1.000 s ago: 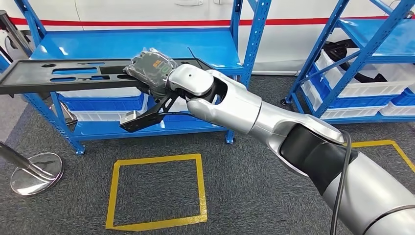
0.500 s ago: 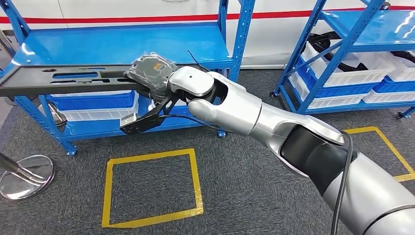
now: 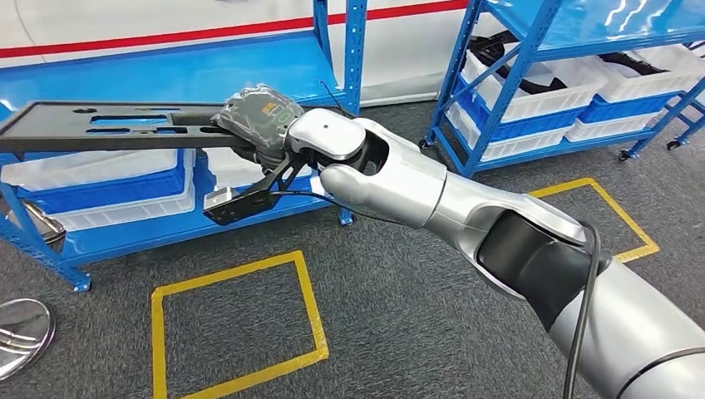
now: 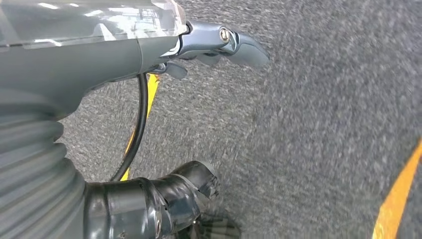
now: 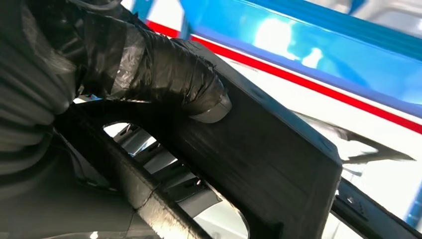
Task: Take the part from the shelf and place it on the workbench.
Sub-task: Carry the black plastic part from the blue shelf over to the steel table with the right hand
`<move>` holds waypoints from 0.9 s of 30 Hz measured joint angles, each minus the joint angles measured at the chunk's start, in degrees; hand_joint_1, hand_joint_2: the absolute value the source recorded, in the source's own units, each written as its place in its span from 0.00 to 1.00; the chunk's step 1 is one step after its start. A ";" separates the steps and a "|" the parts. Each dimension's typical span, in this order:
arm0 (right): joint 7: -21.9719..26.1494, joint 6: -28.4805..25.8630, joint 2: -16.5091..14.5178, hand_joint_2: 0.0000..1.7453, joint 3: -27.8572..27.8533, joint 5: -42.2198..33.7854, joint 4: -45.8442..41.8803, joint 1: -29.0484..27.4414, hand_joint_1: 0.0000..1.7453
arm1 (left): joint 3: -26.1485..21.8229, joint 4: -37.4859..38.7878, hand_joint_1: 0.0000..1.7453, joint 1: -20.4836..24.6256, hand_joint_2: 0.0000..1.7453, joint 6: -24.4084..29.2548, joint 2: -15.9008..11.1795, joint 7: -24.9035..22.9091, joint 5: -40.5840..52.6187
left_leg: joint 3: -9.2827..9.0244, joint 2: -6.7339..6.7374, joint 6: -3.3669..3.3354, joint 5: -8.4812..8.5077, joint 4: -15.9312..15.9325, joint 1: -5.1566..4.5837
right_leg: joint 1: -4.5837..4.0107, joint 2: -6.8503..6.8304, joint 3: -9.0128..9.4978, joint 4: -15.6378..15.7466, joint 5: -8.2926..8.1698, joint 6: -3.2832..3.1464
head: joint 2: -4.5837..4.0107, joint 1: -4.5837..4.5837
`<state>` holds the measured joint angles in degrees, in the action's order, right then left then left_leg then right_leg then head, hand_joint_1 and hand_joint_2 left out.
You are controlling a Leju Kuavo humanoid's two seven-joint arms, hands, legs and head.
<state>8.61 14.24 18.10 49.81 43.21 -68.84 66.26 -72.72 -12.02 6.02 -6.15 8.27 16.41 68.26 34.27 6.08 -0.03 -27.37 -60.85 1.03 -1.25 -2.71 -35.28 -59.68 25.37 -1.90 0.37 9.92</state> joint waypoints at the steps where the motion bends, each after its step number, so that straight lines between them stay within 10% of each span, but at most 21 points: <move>1: 0.03 0.00 0.03 1.00 -0.02 -0.02 -0.07 0.05 1.00 | 0.00 0.00 0.00 0.04 1.00 0.00 -0.07 0.02 0.00 | 0.37 -0.93 0.15 -0.83 -0.98 0.02 | 0.25 0.58 0.26 0.61 -0.36 -0.19 | 0.00 -0.02; 6: 0.07 0.03 -0.26 1.00 -0.02 -0.30 -0.21 -0.07 1.00 | 0.00 0.00 0.00 -0.28 1.00 0.06 -0.40 -0.02 0.00 | 6.85 -5.66 0.49 -6.02 -14.42 0.14 | 0.65 4.33 0.35 0.93 -0.86 -0.52 | 0.00 -0.01; 10: 0.01 0.06 -0.26 1.00 0.00 -0.68 -0.27 -0.22 1.00 | 0.00 0.01 0.00 -0.37 1.00 0.07 -0.50 -0.10 0.00 | 3.02 -8.52 0.31 0.90 -4.42 0.44 | 0.68 7.61 0.04 -0.34 -0.32 0.02 | 0.00 0.00; 12: -0.05 0.13 -0.27 1.00 0.00 -0.80 -0.31 -0.15 1.00 | 0.01 0.02 0.00 -0.35 1.00 0.05 -0.49 -0.17 0.01 | 1.43 -10.40 0.18 1.49 -0.88 0.63 | 0.82 9.03 -0.73 -1.04 -0.21 0.62 | 0.01 -0.01; 14: -0.05 0.18 -0.19 1.00 0.00 -0.90 -0.34 -0.16 1.00 | 0.02 0.02 0.00 -0.24 1.00 0.03 -0.46 -0.21 0.00 | 1.12 -9.58 -0.09 1.31 -0.21 0.58 | 1.08 10.46 -1.29 -1.03 -0.53 1.33 | 0.01 -0.04; 19: -0.11 0.20 0.10 1.00 0.00 -1.06 -0.39 0.20 1.00 | 0.02 0.02 0.00 -0.15 1.00 0.07 -0.42 -0.27 -0.03 | 0.49 -5.91 -1.25 1.76 0.99 0.72 | 1.33 3.76 -6.14 -10.32 4.25 3.23 | 0.00 0.00; 22: -0.14 0.26 0.05 1.00 0.00 -1.15 -0.37 0.04 1.00 | 0.02 0.02 0.00 -0.16 1.00 0.08 -0.44 -0.28 -0.15 | 0.42 -3.70 -1.30 1.56 0.98 0.71 | 2.14 2.74 -9.18 -16.08 5.21 3.87 | 0.00 0.01; 27: -0.29 0.30 -0.10 1.00 0.00 -1.15 -0.37 0.92 1.00 | 0.02 0.02 0.00 -0.01 1.00 0.05 -0.30 -0.28 -0.26 | -0.26 -0.48 -0.51 1.09 1.18 0.46 | 0.86 -2.15 -1.29 -0.38 -1.42 2.21 | 0.00 0.01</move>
<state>8.32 14.54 18.00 49.81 42.06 -69.21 67.18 -72.70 -12.00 6.01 -6.10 7.97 16.13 68.00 34.01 5.60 -0.54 -26.28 -59.67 1.49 -0.39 -4.86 -36.57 -60.05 23.94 0.31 0.37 9.92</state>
